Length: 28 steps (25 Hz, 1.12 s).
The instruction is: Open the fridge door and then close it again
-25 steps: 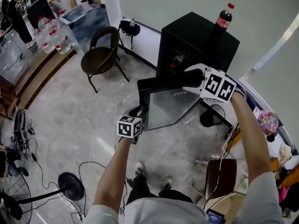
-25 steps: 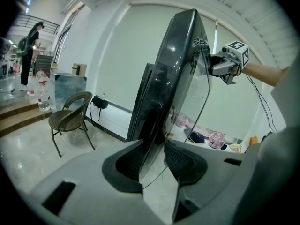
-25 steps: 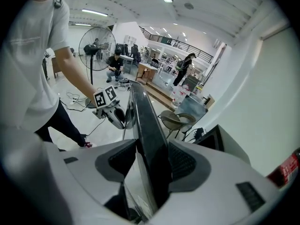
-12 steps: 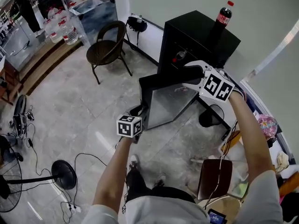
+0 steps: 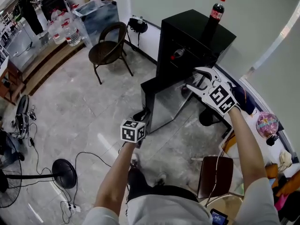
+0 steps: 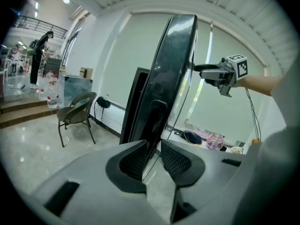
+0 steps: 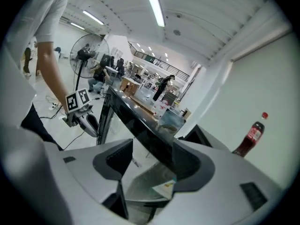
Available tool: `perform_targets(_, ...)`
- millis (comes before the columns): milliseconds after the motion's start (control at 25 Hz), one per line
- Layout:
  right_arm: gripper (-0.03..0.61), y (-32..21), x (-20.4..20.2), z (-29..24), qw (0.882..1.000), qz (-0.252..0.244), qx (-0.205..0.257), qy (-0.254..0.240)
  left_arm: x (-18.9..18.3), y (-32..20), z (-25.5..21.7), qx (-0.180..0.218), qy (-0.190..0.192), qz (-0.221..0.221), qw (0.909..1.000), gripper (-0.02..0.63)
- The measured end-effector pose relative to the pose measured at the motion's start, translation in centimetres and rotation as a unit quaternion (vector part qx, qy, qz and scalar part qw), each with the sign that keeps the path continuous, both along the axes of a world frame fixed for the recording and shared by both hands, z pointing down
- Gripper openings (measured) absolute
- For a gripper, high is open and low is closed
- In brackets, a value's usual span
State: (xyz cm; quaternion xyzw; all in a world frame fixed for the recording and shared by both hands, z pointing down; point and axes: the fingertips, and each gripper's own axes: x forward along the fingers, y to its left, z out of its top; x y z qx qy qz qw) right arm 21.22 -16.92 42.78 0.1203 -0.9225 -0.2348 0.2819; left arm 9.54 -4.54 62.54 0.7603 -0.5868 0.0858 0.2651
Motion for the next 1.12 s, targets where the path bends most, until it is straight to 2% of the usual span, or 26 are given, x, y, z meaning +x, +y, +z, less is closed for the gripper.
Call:
perform_targets(200, 0.255, 3.1, 4.4, 2.0, 0.998, 0.041, -0.032, -0.02, 2.5, 1.9, 0.0, -0.003, -0.009, 0.016, 0.9998, 0.076)
perform_targets(440, 0.255, 6.9, 8.7, 1.7, 0.988, 0.1, -0.065, -0.097, 5.7, 4.1, 0.1, 0.004, -0.026, 0.034, 0.9991, 0.06)
perform_targets(600, 0.255, 9.4, 12.0, 1.5, 0.981, 0.132, -0.067, -0.122, 8.6, 5.4, 0.1, 0.002, -0.066, 0.072, 0.9952, 0.061)
perform_targets(680, 0.255, 10.4, 13.7, 1.4, 0.977, 0.152, -0.066, -0.133, 9.9, 6.0, 0.1, 0.004, -0.074, 0.084, 0.9937, 0.061)
perform_targets(1120, 0.252, 15.6, 21.8, 2.8, 0.955, 0.232, -0.081, -0.166, 15.7, 8.3, 0.1, 0.028, -0.074, 0.071, 0.9944, 0.064)
